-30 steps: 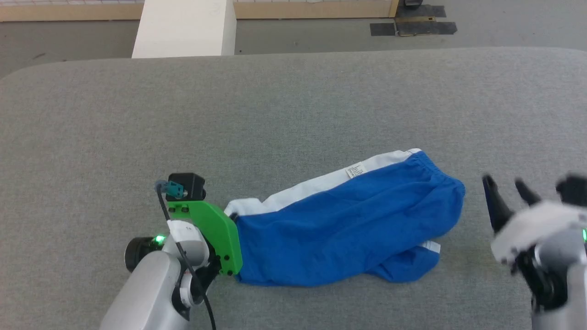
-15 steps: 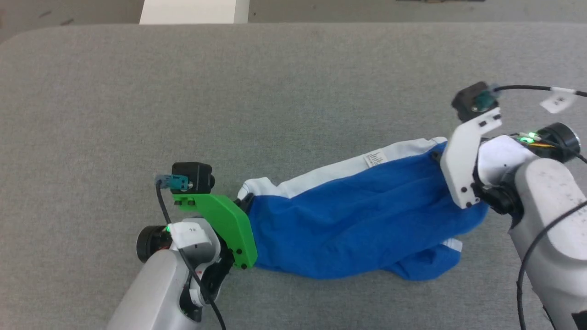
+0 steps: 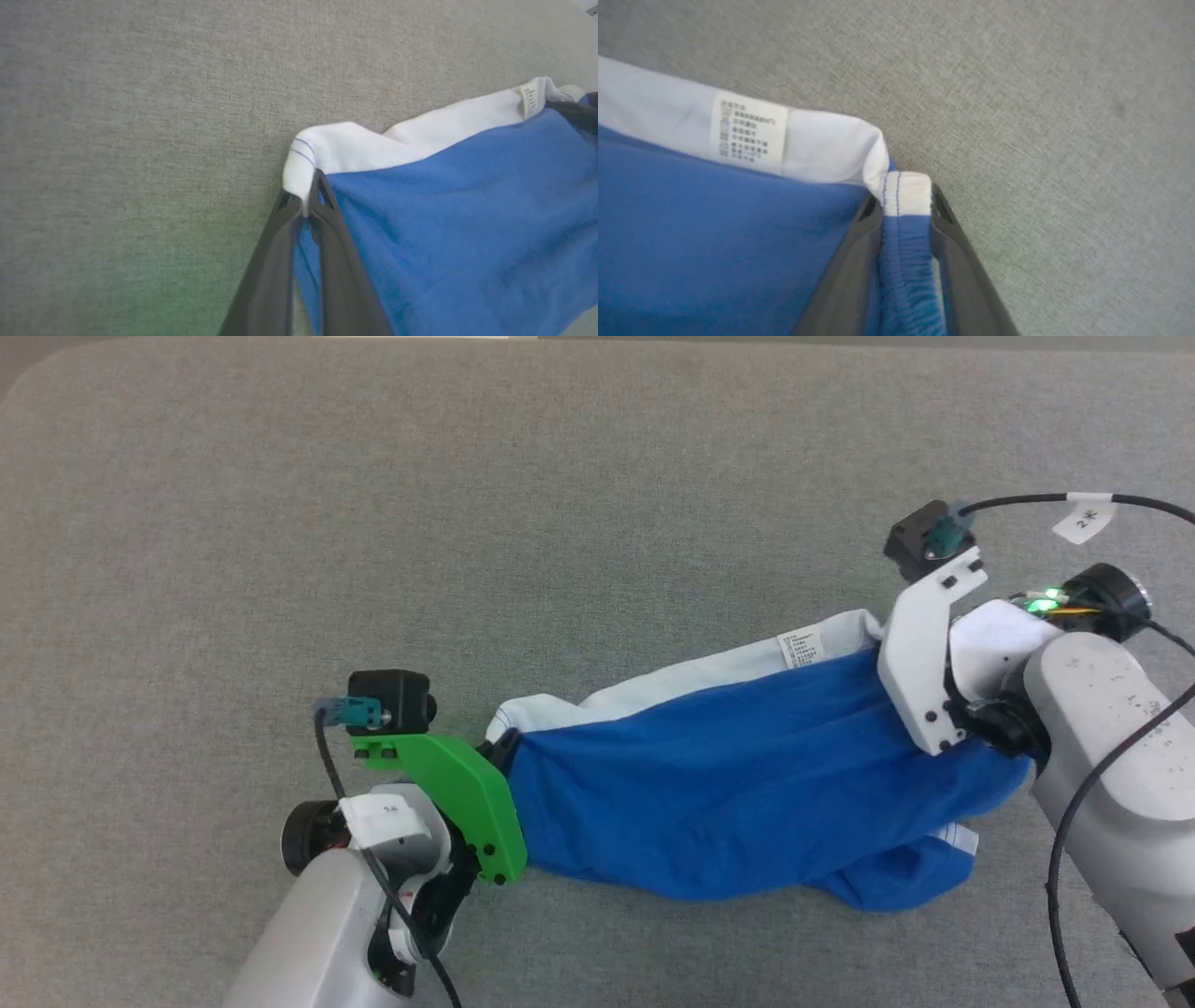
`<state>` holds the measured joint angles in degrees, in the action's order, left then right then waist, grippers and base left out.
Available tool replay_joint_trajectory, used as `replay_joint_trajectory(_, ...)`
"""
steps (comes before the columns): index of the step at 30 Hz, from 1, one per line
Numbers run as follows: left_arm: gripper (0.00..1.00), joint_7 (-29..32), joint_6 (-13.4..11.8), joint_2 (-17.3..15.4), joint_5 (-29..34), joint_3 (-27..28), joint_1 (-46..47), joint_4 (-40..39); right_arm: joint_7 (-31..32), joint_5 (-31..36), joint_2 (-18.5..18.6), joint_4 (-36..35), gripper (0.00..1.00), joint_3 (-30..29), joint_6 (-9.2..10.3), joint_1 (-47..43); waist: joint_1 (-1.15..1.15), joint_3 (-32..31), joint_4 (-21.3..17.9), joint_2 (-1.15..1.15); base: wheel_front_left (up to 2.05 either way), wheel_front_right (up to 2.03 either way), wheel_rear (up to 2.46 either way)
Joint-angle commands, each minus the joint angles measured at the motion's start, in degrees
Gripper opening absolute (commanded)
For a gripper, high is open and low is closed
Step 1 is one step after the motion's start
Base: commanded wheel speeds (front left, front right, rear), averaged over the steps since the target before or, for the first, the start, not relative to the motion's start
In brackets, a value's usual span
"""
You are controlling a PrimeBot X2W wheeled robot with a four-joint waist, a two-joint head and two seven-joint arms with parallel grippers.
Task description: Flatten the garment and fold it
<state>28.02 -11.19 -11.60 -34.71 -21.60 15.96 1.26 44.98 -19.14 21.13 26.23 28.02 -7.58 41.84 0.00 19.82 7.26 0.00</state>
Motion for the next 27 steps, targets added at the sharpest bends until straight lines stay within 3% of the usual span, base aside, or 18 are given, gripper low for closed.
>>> replay_joint_trajectory(1,0.0,-0.7,-0.1,0.0,-0.8,0.5,-0.4,0.1,-0.6,-1.1,0.1,1.3,0.0,0.9,0.09,-0.4,0.0,-0.8,-0.3,0.0,0.0,0.0,0.0)
replay_joint_trajectory(8,0.0,-3.0,2.0,-0.9,-3.2,5.0,6.3,1.0,-7.4,-4.5,-0.3,-0.3,0.0,-2.8,0.09,4.7,0.0,-4.4,-1.4,0.0,0.0,0.0,0.0)
replay_joint_trajectory(14,0.0,-3.0,5.1,-4.0,-2.1,7.0,20.7,6.4,-10.7,-8.7,-3.4,0.6,0.0,-9.8,0.09,12.8,0.0,-6.0,-2.5,0.0,0.0,0.0,0.0)
replay_joint_trajectory(18,0.0,-4.9,7.9,-3.6,-3.5,9.1,32.9,12.5,-11.5,-7.9,-6.1,1.7,0.0,-13.9,0.09,21.3,0.0,-5.0,-3.5,0.0,0.0,0.0,0.0)
replay_joint_trajectory(21,0.0,-6.9,8.6,-4.5,-1.5,9.3,41.0,16.8,-12.0,-6.4,-7.9,3.1,0.0,-16.1,0.09,27.0,0.0,-3.7,-4.2,0.0,0.0,0.0,0.0)
replay_joint_trajectory(27,0.0,-12.6,7.6,-5.3,3.2,9.3,55.1,23.4,-17.5,-2.8,-12.1,8.1,0.0,-22.7,0.09,38.7,0.0,-0.7,-5.6,0.0,0.0,0.0,0.0)
